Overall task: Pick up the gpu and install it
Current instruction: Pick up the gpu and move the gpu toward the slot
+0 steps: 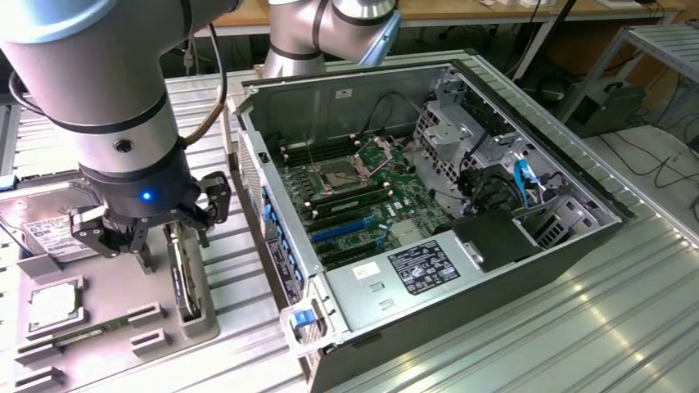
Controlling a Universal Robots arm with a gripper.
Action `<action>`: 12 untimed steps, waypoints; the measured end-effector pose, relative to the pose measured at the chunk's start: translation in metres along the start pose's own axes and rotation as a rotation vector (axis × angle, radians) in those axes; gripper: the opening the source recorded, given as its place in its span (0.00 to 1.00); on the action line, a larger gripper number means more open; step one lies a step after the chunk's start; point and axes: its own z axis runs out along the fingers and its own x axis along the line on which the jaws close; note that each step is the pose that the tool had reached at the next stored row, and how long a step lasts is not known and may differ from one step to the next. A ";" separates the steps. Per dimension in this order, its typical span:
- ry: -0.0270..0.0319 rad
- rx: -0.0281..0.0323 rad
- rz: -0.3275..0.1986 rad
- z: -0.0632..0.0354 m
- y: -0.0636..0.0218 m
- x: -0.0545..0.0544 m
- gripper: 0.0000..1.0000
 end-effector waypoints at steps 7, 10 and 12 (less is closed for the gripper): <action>-0.0003 0.0031 0.008 0.0114 0.0044 0.000 0.66; -0.0009 0.0035 0.021 0.0149 0.0049 0.001 0.66; -0.0019 0.0039 0.042 0.0172 0.0049 0.002 0.66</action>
